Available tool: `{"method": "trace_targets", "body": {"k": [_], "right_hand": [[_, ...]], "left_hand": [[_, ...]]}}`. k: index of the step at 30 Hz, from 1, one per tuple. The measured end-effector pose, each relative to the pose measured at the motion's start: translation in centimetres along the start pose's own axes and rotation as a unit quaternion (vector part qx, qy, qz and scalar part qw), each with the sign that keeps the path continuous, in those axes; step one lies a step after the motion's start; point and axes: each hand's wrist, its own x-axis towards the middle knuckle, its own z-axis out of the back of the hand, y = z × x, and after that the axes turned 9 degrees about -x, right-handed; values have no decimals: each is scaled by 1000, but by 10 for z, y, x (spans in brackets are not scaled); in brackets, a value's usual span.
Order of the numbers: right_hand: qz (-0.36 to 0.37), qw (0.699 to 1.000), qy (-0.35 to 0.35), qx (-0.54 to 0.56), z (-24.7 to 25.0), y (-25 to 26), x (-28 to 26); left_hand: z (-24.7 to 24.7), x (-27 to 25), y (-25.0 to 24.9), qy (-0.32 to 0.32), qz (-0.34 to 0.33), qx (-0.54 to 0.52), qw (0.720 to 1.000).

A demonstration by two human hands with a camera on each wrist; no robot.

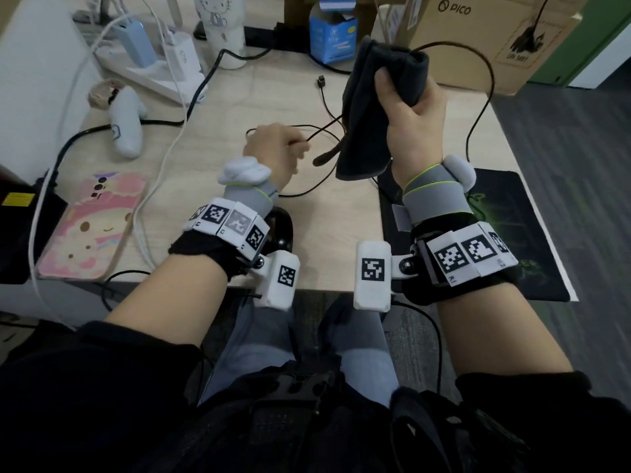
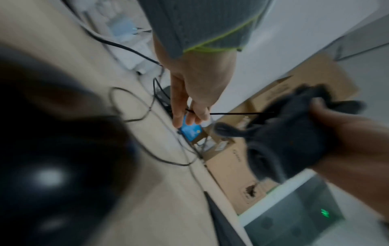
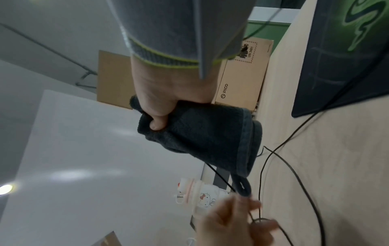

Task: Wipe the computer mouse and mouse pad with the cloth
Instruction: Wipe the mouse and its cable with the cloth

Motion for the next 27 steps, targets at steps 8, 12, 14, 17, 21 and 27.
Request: {"method": "trace_targets", "body": {"k": [8, 12, 14, 17, 21, 27], "right_hand": [[-2, 1000, 18, -7, -10, -2, -2], [9, 999, 29, -24, -6, 1, 1], [28, 999, 13, -32, -3, 2, 1], [37, 999, 9, -22, -4, 5, 4], [25, 999, 19, -32, -10, 2, 6], [8, 999, 14, -29, -8, 0, 3]], "left_hand": [[1, -6, -31, 89, -111, -116, 983], [7, -2, -24, 70, -116, -65, 989], [5, -4, -4, 75, -39, -7, 996], [2, -7, 9, 75, 50, 71, 993], [5, -8, -22, 53, -66, -53, 995], [6, -7, -24, 59, -92, -34, 993]]}}
